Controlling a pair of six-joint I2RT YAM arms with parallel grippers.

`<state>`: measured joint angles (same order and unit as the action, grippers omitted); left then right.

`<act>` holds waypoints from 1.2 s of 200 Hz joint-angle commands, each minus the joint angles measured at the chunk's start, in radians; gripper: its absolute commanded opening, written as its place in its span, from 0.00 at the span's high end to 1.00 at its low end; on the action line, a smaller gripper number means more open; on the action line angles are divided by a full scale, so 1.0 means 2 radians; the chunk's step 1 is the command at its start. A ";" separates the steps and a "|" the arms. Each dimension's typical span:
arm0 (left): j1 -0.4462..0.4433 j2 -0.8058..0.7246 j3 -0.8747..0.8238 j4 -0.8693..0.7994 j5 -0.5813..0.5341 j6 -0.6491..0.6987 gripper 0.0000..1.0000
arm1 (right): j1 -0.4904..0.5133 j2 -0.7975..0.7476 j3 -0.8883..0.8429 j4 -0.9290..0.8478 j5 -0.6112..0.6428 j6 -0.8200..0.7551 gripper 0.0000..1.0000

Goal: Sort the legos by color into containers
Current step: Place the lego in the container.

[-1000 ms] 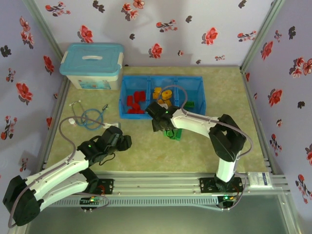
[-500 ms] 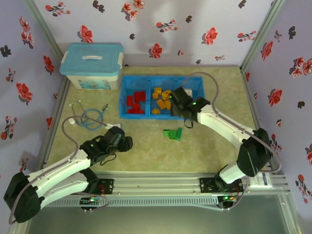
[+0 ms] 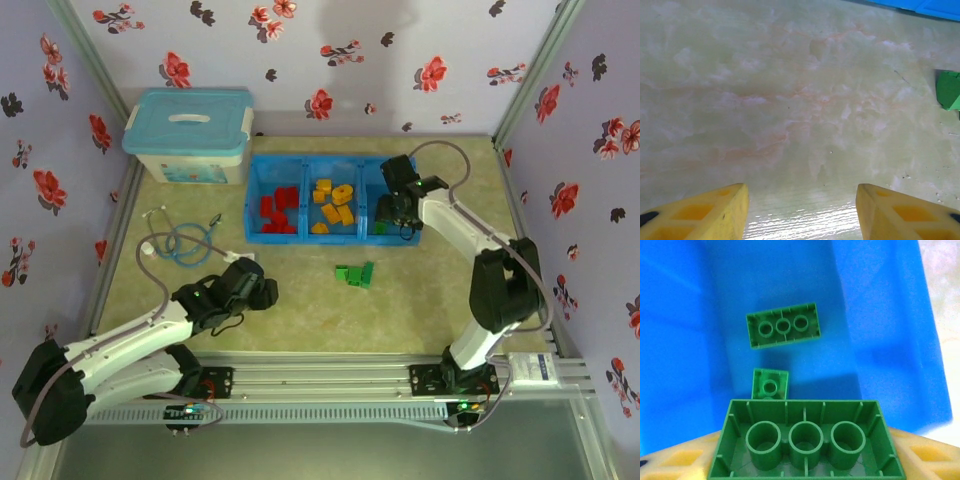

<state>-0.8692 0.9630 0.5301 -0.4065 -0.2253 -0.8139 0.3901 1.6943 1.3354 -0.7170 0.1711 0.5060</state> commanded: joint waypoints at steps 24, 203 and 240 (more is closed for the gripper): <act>-0.014 0.002 0.022 -0.002 -0.023 -0.002 0.41 | -0.009 0.044 0.103 -0.041 0.021 -0.023 0.20; -0.085 0.241 0.163 0.075 0.019 0.046 0.35 | 0.045 -0.247 -0.227 0.075 -0.036 0.045 0.14; -0.085 0.318 0.216 0.079 0.041 0.046 0.35 | 0.063 -0.274 -0.287 0.099 -0.040 0.071 0.15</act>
<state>-1.0325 1.5272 0.8978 -0.2615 -0.1818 -0.7475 0.4973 1.1816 0.8162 -0.5701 0.1093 0.5903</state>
